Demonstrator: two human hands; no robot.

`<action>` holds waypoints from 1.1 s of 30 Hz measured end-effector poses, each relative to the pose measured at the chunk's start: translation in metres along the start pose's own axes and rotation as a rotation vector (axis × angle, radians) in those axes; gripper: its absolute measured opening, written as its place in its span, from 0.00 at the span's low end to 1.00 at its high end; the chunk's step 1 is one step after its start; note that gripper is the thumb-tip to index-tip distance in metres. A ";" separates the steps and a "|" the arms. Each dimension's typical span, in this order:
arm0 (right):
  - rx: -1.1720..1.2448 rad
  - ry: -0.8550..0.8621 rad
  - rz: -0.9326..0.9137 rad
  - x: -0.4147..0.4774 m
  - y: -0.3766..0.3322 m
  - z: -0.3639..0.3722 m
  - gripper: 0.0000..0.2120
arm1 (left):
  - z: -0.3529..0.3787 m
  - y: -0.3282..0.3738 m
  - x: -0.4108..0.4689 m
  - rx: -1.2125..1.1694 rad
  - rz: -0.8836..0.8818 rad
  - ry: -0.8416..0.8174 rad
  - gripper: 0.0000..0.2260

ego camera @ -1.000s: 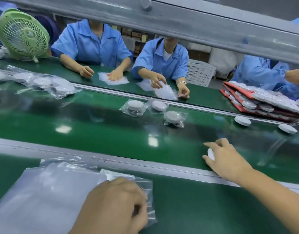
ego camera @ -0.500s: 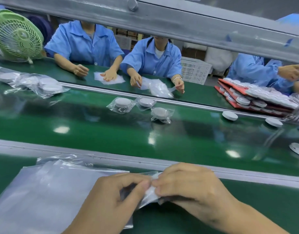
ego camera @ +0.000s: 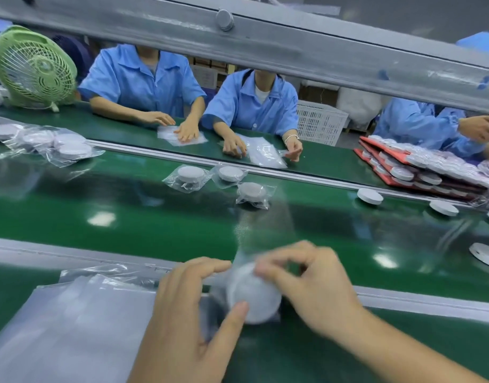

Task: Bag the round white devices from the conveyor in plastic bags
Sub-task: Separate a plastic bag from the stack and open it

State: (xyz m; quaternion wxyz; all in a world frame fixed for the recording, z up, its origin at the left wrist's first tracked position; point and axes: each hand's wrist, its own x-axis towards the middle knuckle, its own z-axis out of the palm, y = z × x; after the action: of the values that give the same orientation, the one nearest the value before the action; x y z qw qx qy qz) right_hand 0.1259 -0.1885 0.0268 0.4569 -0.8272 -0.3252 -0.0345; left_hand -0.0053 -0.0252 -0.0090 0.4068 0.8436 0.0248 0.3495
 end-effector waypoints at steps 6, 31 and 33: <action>-0.431 0.262 0.230 0.125 0.066 -0.025 0.07 | -0.005 -0.029 0.007 0.479 0.229 -0.295 0.11; -0.476 -0.193 -0.088 -0.056 0.028 0.039 0.25 | 0.003 -0.025 -0.010 0.423 0.159 -0.392 0.14; -0.454 -0.171 -0.086 -0.058 0.028 0.039 0.24 | 0.005 -0.027 -0.011 0.445 0.181 -0.388 0.14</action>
State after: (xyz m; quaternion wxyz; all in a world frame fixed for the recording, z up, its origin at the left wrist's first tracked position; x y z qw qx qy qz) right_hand 0.0872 -0.1978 -0.0367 0.2281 -0.8941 -0.3815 -0.0557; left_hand -0.0039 -0.0142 -0.0362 0.1763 0.9618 -0.0525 0.2026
